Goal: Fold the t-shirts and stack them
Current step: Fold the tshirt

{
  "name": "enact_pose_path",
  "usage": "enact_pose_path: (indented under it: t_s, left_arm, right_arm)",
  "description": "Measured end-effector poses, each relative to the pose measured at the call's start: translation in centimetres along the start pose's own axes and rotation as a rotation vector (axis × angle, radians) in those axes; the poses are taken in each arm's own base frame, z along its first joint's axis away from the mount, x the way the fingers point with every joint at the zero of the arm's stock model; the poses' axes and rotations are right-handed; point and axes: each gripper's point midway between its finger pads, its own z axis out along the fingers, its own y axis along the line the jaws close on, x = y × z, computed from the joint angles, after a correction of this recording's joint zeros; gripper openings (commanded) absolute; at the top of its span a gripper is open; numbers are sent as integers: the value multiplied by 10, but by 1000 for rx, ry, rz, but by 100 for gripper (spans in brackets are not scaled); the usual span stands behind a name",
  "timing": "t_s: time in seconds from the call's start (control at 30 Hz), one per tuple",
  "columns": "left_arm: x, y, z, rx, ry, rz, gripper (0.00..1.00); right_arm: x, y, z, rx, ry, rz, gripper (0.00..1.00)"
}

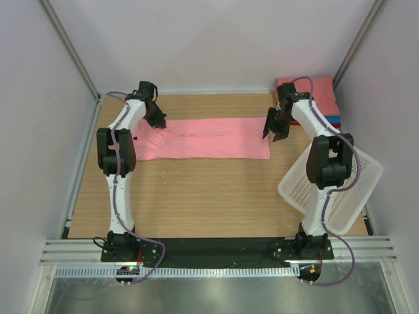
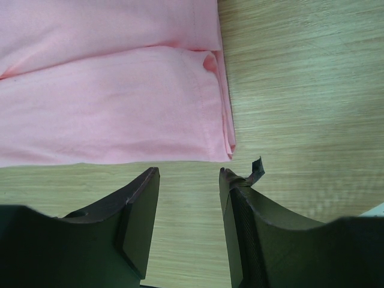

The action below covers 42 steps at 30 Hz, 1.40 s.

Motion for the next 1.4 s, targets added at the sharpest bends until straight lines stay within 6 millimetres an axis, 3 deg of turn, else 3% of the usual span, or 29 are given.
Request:
enact_pose_path:
  t_s: [0.07, 0.2, 0.33, 0.43, 0.5, 0.6, 0.83, 0.93, 1.1, 1.23, 1.4]
  left_arm:
    - [2, -1, 4, 7, 12, 9, 2]
    - [6, -10, 4, 59, 44, 26, 19]
    - [8, -31, -2, 178, 66, 75, 29]
    - [14, -39, -12, 244, 81, 110, 33]
    - [19, -33, -24, 245, 87, 115, 35]
    - [26, -9, -47, 207, 77, 83, 36]
    - [22, 78, -86, 15, -1, -29, 36]
    - [24, 100, -84, -50, -4, -49, 35]
    - [30, 135, -71, -188, 25, -72, 33]
    - [36, 163, -66, -307, 48, -82, 40]
    - [33, 175, -68, -345, 40, -87, 40]
  right_arm:
    - [0, 0, 0, 0, 0, 0, 51]
    - [0, 1, 0, -5, 1, 0, 51]
    - [0, 3, 0, -13, 2, 3, 52]
    - [0, 4, 0, -20, 3, 7, 52]
    - [0, 4, 0, -21, 4, 9, 52]
    - [0, 5, -1, -26, 4, 12, 53]
    - [-23, 24, 9, -48, -26, -3, 53]
    - [-20, 35, 22, -53, -14, -21, 53]
    - [7, 42, 43, -30, 51, -54, 51]
    - [19, 32, 50, 20, 81, -60, 51]
    - [33, 3, 61, 111, 114, -68, 49]
